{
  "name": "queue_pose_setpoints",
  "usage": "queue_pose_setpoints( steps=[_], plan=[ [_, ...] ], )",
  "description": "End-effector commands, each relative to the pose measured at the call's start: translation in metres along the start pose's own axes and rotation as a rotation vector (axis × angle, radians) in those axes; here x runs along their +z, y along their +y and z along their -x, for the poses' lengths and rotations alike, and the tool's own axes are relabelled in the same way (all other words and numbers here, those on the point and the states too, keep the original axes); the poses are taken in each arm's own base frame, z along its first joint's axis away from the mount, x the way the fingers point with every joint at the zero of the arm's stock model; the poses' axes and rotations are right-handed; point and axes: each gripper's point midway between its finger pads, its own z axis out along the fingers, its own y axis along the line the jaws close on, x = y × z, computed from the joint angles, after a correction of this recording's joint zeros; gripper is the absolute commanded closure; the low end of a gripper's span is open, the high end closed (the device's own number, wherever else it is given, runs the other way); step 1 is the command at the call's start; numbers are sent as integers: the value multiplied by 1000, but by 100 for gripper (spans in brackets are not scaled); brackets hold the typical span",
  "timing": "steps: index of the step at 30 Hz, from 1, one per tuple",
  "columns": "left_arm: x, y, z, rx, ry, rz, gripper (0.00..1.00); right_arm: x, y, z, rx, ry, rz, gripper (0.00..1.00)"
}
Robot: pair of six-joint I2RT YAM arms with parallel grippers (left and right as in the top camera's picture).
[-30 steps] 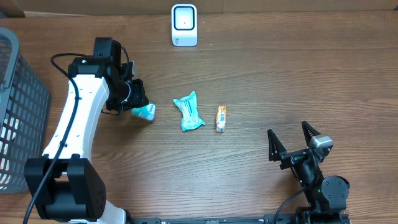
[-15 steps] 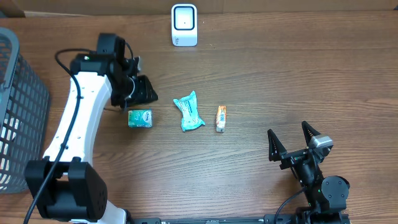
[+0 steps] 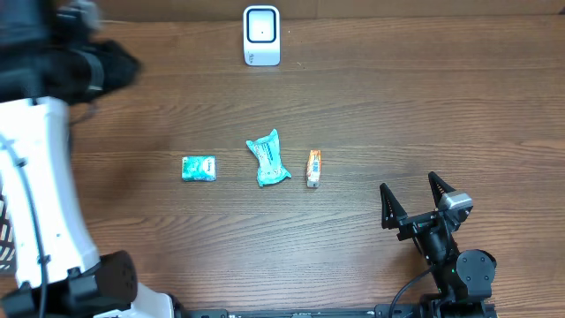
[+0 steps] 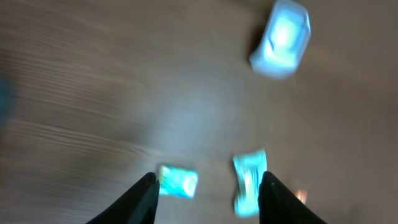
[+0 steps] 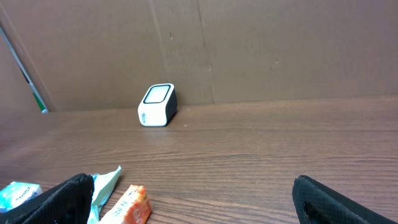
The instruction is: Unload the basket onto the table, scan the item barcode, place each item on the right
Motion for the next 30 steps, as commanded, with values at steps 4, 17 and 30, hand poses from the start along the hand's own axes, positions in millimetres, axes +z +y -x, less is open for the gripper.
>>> queue_pose_setpoints(
  steps=[4, 17, 30],
  plan=[
    [-66, 94, 46, -352, -233, 125, 46, 0, -1, -2, 1, -5, -4, 0],
    [-67, 270, -30, -668, -87, 628, 32, 0, -1, -2, 1, -5, -4, 0],
    [-11, 345, -70, -521, 3, 671, 13, 0, -1, -2, 1, -5, -4, 0]
  ],
)
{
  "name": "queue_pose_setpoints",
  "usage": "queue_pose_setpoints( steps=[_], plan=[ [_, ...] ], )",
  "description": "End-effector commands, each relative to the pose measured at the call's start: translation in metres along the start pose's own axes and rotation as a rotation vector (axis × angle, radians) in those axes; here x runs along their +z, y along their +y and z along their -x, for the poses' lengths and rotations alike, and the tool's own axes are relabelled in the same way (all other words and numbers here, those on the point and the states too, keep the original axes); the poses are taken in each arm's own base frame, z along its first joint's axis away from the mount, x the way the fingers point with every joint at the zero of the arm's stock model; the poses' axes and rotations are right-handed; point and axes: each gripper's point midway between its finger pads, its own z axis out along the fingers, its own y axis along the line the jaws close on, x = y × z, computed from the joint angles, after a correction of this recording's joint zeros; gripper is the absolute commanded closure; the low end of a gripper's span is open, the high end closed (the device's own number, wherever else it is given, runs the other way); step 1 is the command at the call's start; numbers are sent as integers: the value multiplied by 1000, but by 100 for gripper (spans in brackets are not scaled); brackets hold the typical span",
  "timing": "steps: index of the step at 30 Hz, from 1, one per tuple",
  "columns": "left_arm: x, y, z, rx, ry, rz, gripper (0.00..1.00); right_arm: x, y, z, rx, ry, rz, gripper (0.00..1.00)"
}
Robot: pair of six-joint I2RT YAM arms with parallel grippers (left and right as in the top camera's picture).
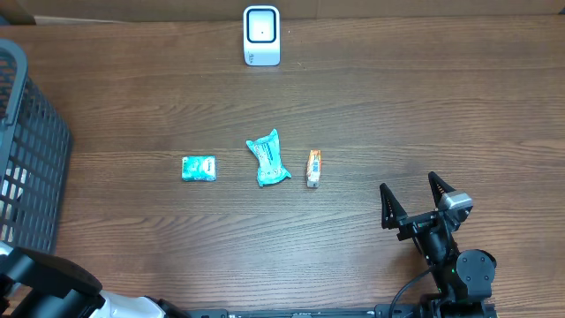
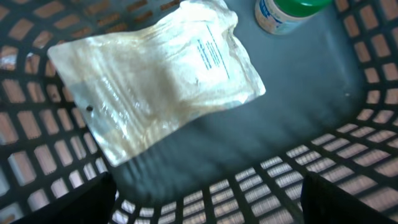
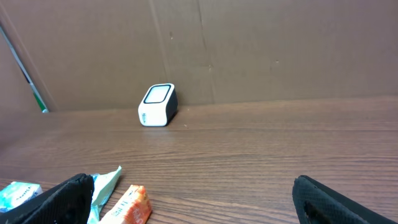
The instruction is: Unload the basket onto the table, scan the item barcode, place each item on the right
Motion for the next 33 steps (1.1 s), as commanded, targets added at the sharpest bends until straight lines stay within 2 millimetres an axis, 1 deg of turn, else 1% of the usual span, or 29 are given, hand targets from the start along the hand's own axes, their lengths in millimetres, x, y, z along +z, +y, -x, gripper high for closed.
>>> queue_pose_setpoints(
  steps=[1, 4, 7, 11, 16, 18, 20, 23, 26, 29, 33],
  plan=[
    [22, 1, -2, 105, -15, 10, 12, 0, -1, -2, 1, -4, -4, 0],
    [34, -2, 3, 131, -50, 2, 10, 0, -1, -2, 1, -4, -4, 0],
    [44, -3, 4, 173, -72, 0, 11, 0, -1, -2, 1, -4, -4, 0],
    [62, 1, 7, 196, -73, 30, 12, 0, -1, -2, 1, -4, -4, 0],
    [101, 1, -6, 207, 11, 44, 10, 0, -1, -2, 1, -4, -4, 0],
    [115, 6, -12, 211, 44, 74, 7, 0, -1, -2, 1, -4, -4, 0],
    [128, 11, -18, 216, 77, 107, 2, 0, -1, -2, 1, -4, -4, 0],
    [145, 17, -27, 224, 117, 140, 1, 0, -1, -2, 1, -4, -4, 0],
    [158, 17, -31, 226, 137, 142, 0, 0, -1, -2, 1, -4, -4, 0],
    [166, 17, -33, 227, 143, 142, 1, 0, -1, -2, 1, -4, -4, 0],
    [178, 17, -38, 264, 164, 143, 6, 0, -1, -2, 1, -4, -4, 0]
  ],
)
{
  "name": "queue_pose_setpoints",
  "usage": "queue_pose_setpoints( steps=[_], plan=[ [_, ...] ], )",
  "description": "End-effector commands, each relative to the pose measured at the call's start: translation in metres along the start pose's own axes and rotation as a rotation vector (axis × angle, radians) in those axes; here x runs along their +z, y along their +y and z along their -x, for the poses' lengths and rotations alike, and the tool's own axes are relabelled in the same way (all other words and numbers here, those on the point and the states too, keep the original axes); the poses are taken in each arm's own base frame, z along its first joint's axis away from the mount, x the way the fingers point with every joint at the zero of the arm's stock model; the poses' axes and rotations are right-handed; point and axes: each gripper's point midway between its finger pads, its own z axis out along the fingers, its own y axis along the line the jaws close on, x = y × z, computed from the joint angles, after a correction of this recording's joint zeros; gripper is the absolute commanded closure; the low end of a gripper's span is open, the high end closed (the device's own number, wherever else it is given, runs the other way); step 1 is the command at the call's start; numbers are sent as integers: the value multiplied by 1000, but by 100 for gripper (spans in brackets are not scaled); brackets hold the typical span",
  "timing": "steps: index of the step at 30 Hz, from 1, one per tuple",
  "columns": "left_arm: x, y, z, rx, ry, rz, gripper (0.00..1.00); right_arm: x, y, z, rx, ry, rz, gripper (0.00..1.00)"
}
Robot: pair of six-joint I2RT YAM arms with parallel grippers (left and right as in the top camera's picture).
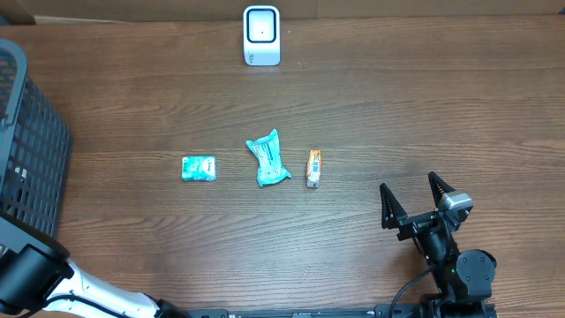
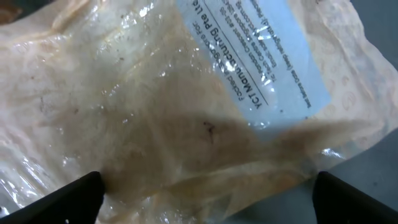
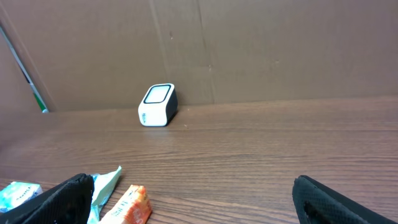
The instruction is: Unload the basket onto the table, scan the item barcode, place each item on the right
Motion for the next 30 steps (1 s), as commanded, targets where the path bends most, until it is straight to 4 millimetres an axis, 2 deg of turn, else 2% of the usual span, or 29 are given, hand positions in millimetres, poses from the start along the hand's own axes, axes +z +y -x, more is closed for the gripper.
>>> queue_pose_setpoints(
  steps=[1, 3, 12, 14, 17, 19, 23, 30],
  plan=[
    [22, -1, -11, 63, 49, 15, 7, 0, -1, -2, 2, -4, -4, 0],
    [30, 0, -16, 70, 74, 26, 11, 0, -1, -2, 2, -4, -4, 0],
    [56, -4, -29, 81, 129, 28, 17, 0, -1, -2, 2, -4, -4, 0],
    [59, -5, -32, 84, 142, 28, 25, 0, -1, -2, 2, -4, -4, 0],
    [60, -5, -35, 86, 151, 28, 48, 0, -1, -2, 2, -4, -4, 0],
    [60, -5, -35, 86, 152, 27, 59, 0, -1, -2, 2, -4, -4, 0],
    [60, -7, -37, 87, 162, 12, 94, 0, -1, -2, 2, -4, -4, 0],
    [51, -31, -37, 89, 179, -109, 96, 0, -1, -2, 2, -4, -4, 0]
  ],
)
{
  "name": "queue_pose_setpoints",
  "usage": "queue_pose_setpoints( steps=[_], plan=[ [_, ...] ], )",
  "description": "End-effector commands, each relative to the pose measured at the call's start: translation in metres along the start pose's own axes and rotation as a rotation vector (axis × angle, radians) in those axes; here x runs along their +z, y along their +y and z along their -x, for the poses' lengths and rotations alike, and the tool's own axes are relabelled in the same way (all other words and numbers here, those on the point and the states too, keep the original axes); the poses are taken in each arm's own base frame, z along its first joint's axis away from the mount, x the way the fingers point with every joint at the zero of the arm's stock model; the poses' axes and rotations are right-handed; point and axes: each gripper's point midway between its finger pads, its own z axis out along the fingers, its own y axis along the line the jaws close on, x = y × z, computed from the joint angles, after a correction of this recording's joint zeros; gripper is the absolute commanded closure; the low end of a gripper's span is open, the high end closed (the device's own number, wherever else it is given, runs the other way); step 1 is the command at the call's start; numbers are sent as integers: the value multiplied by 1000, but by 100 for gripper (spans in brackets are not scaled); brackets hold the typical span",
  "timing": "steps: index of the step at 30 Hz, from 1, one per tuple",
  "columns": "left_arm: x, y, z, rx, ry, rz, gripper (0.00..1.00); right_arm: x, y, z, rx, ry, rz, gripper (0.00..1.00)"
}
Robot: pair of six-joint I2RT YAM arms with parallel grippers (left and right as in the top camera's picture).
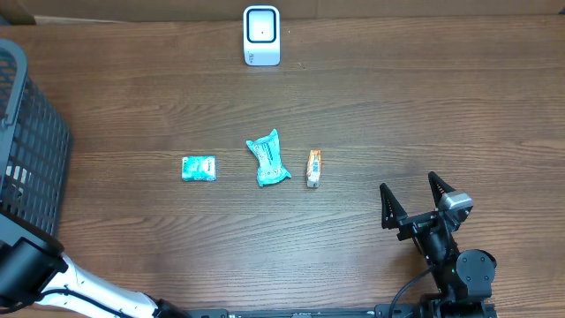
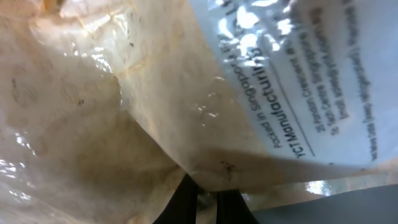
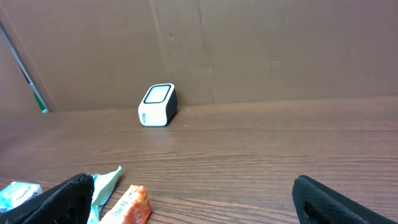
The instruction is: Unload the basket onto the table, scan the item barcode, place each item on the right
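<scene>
A clear, beige-tinted plastic pouch with a white printed label fills the left wrist view. My left gripper is shut on the pouch's lower edge, its dark fingers almost touching. In the overhead view this gripper is hidden inside the grey basket at the left edge. The white barcode scanner stands at the table's far middle and also shows in the right wrist view. My right gripper rests open at the near right with nothing in it.
Mid-table lie a small teal packet, a crumpled teal wrapper and an orange packet. The left arm's white link runs along the near left edge. A cardboard wall backs the table.
My left gripper's fingers stood wide apart over the pouch; now they are shut together on its lower edge, and the pouch looks nearer and tilted. The right arm has not moved.
At first my left gripper was open above the table packets, blurred in motion. Then it was open over the basket holding the pouch and a green-capped bottle. After that it was open close against the pouch, and now it is shut on it.
</scene>
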Motion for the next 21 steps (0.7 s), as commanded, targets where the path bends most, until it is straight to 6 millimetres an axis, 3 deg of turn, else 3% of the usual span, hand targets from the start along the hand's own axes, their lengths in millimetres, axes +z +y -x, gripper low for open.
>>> queue_pose_setpoints(
  steps=[1, 7, 8, 9, 11, 14, 18, 21],
  plan=[
    [26, -37, -30, 36, 130, -148, 96, 0, -1, -2, 1, -4, -4, 0],
    [-14, -49, 3, 35, 77, -217, 96, 0, -1, -2, 1, -4, -4, 0],
    [-21, -51, 9, 21, 63, -229, 92, 0, -1, -2, 1, -4, -4, 0],
    [-26, -53, 15, 6, 49, -241, 85, 0, -1, -2, 1, -4, -4, 0],
    [-36, -59, 28, -46, 20, -272, 50, 0, -1, -2, 1, -4, -4, 0],
    [-39, -65, 34, -53, -3, -287, 21, 0, -1, -2, 1, -4, -4, 0],
    [-37, -61, 42, -46, -37, -242, 0, 0, -1, -2, 1, -4, -4, 0],
    [-35, -51, 47, -49, -63, -177, 0, 0, -1, -2, 1, -4, -4, 0]
  ],
)
